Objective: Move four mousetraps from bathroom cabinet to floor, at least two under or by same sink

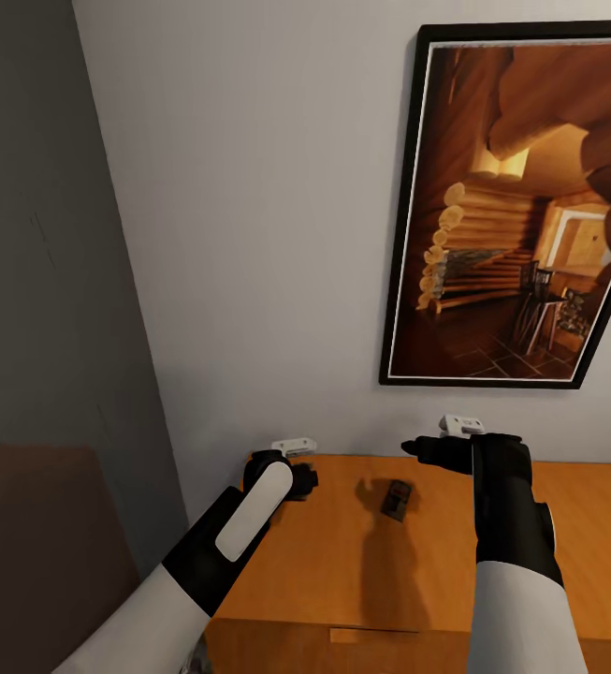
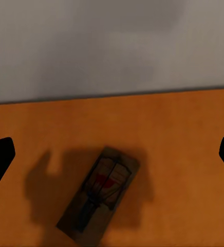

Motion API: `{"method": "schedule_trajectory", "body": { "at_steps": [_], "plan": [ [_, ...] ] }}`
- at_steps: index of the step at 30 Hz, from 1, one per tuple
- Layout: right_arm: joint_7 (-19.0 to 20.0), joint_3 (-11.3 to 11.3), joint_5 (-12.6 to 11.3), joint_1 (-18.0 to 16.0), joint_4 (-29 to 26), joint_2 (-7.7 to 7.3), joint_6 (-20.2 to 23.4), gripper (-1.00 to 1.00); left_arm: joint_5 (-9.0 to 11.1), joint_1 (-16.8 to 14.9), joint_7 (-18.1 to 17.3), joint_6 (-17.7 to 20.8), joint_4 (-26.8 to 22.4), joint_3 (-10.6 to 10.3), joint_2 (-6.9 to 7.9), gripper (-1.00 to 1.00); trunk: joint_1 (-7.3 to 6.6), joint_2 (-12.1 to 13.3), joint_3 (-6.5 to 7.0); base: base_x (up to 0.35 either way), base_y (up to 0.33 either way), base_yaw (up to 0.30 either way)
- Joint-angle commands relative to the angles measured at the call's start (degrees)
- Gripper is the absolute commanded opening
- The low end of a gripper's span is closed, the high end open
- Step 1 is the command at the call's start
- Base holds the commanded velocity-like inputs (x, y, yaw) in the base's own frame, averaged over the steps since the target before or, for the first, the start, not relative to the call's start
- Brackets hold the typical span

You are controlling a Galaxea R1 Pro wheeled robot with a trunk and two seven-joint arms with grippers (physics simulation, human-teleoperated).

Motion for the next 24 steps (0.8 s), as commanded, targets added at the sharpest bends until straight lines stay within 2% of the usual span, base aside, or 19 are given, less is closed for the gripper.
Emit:
{"method": "schedule_trajectory", "body": {
  "at_steps": [1,11,24],
  "plan": [
    [0.6,-0.1,0.6,-0.1,0.0,0.06,0.1,1.0,0.3,-0.1,0.6,0.3,-0.1,-0.1,0.0,-1.0,0.01,-0.1,-0.09,0.0,0.0,0.0],
    [0.6,-0.2,0.6,-0.1,0.4,0.06,0.1,1.0,0.3,-0.1,0.6,0.3,-0.1,0.2,0.0,-1.0,0.01,-0.1,-0.09,-0.003,0.0,0.0],
    [0.6,-0.5,0.5,-0.1,0.8,0.06,0.0,1.0,0.3,-0.1,0.6,0.3,0.0,0.5,0.0,-1.0,0.01,-0.1,-0.09,-0.062,0.003,0.0]
  ]
}}
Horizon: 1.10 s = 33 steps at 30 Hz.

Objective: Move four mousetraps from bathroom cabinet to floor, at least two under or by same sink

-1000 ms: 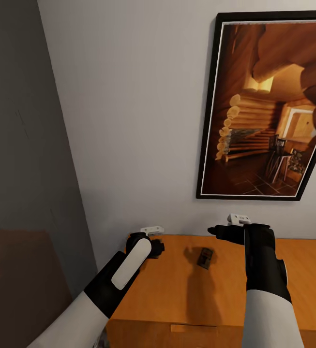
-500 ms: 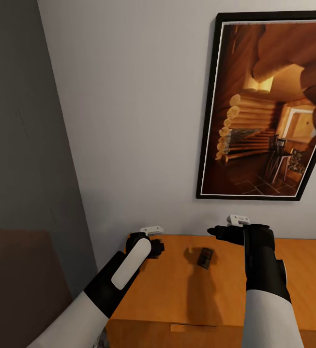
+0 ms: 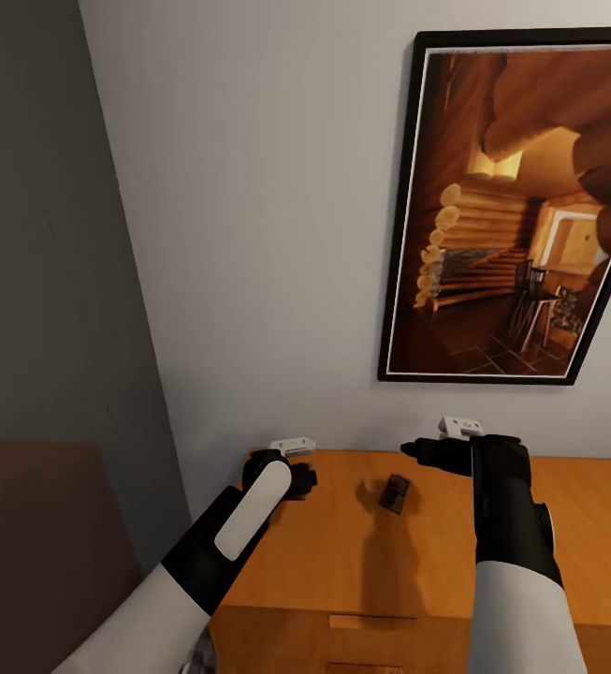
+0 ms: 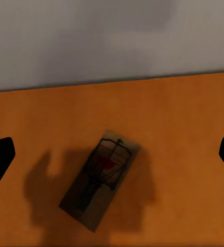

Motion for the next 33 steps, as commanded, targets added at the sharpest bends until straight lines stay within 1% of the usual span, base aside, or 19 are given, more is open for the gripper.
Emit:
{"method": "schedule_trajectory", "body": {
  "at_steps": [1,5,11,14,29,33],
  "plan": [
    [0.6,-0.1,0.6,-0.1,-0.1,0.06,0.1,1.0,0.3,-0.1,0.6,0.3,0.0,-0.1,0.0,-1.0,0.01,-0.1,-0.09,-0.002,0.0,0.0],
    [0.6,-0.2,0.6,-0.1,-0.1,0.06,0.1,1.0,0.3,-0.1,0.6,0.3,0.0,-0.1,0.0,-1.0,0.01,-0.1,-0.09,-0.001,0.0,-0.103],
    [0.6,-0.2,0.5,-0.1,-0.1,0.06,0.1,1.0,0.3,-0.1,0.6,0.3,0.0,0.0,0.0,-1.0,0.01,-0.1,-0.09,0.0,0.0,-0.249],
    [0.6,-0.2,0.5,-0.1,-0.1,0.06,0.1,1.0,0.3,-0.1,0.6,0.3,0.0,0.0,0.0,-1.0,0.01,-0.1,-0.09,0.0,0.0,-0.129],
    [0.6,-0.2,0.6,-0.1,-0.1,0.06,0.1,1.0,0.3,-0.1,0.7,0.2,-0.1,0.0,0.0,-1.0,0.01,-0.1,-0.09,0.001,0.0,-0.014],
    [0.6,-0.2,0.6,-0.1,-0.1,0.06,0.1,1.0,0.3,-0.1,0.7,0.2,-0.1,-0.1,0.0,-1.0,0.01,-0.1,-0.09,0.128,0.081,0.0]
  ]
}}
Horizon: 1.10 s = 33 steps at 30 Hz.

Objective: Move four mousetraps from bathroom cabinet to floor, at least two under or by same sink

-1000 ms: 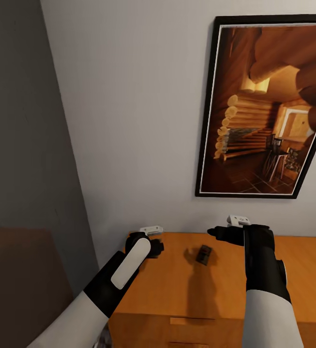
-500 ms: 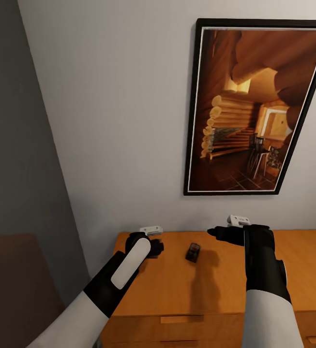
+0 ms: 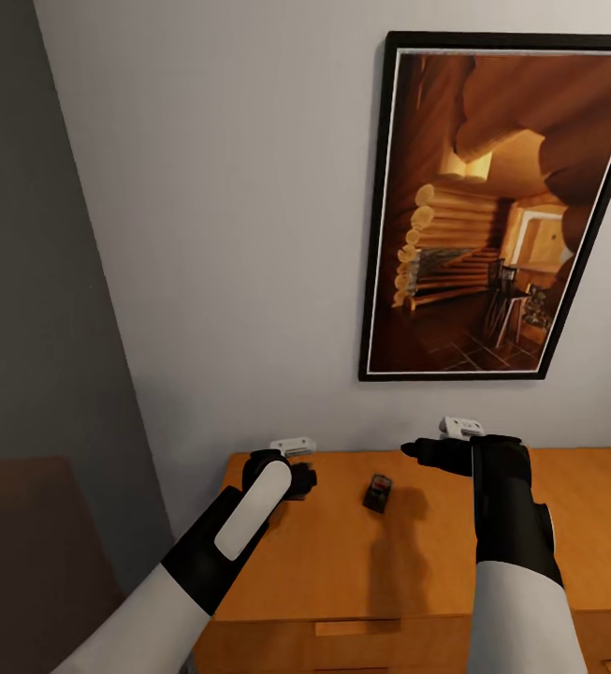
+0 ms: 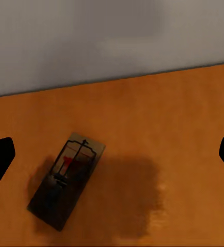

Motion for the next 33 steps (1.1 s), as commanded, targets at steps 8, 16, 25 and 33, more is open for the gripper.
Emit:
{"method": "schedule_trajectory", "body": {
  "at_steps": [8,16,25,33],
  "plan": [
    [0.6,-0.1,0.6,-0.1,-0.1,0.06,0.1,1.0,0.3,-0.1,0.6,0.3,0.0,0.0,0.0,-1.0,0.03,-0.1,-0.09,0.076,0.053,0.0],
    [0.7,-0.1,0.4,-0.1,2.7,0.06,0.1,1.0,0.3,-0.1,0.6,0.3,0.1,0.0,0.0,-1.0,0.03,-0.1,-0.09,0.004,0.003,0.0],
    [5.4,0.6,-0.3,-0.1,9.0,0.06,0.1,1.0,0.3,-0.1,0.6,0.3,0.1,0.0,0.0,-1.0,0.03,-0.1,-0.09,0.0,0.0,0.0],
    [6.1,0.3,-1.4,-0.1,9.0,0.06,0.0,1.0,0.3,-0.1,0.6,0.3,0.2,0.0,0.0,-1.0,0.03,-0.1,-0.09,0.0,0.0,0.0]
  ]
}}
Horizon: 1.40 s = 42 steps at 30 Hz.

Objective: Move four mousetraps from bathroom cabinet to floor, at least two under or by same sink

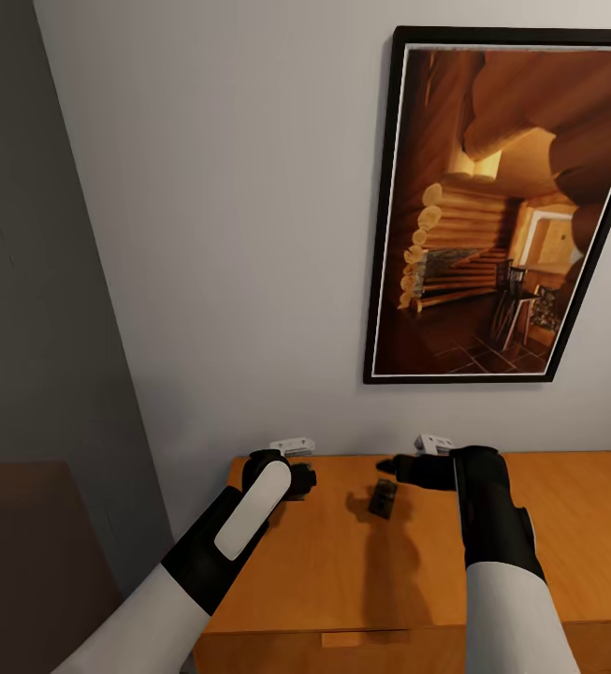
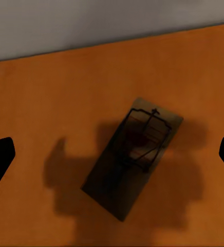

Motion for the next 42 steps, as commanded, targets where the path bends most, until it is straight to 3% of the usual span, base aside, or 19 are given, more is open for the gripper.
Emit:
{"method": "schedule_trajectory", "body": {
  "at_steps": [1,7,42],
  "plan": [
    [0.6,-0.3,0.0,-0.1,-0.1,0.06,0.1,1.0,0.3,-0.1,0.6,0.3,-0.1,-0.1,0.0,-1.0,0.01,-0.1,-0.09,0.0,0.0,0.0],
    [0.6,-0.5,-2.1,-0.1,-0.3,0.06,0.1,1.0,0.3,-0.1,0.6,0.3,0.0,-0.1,0.0,-1.0,0.01,-0.1,-0.09,0.0,0.0,0.0],
    [-0.2,-0.1,-1.8,-0.1,-0.2,0.06,0.1,1.0,0.3,-0.1,0.7,0.3,0.0,-0.1,0.0,-1.0,0.01,-0.1,-0.35,0.0,0.0,0.034]
  ]
}}
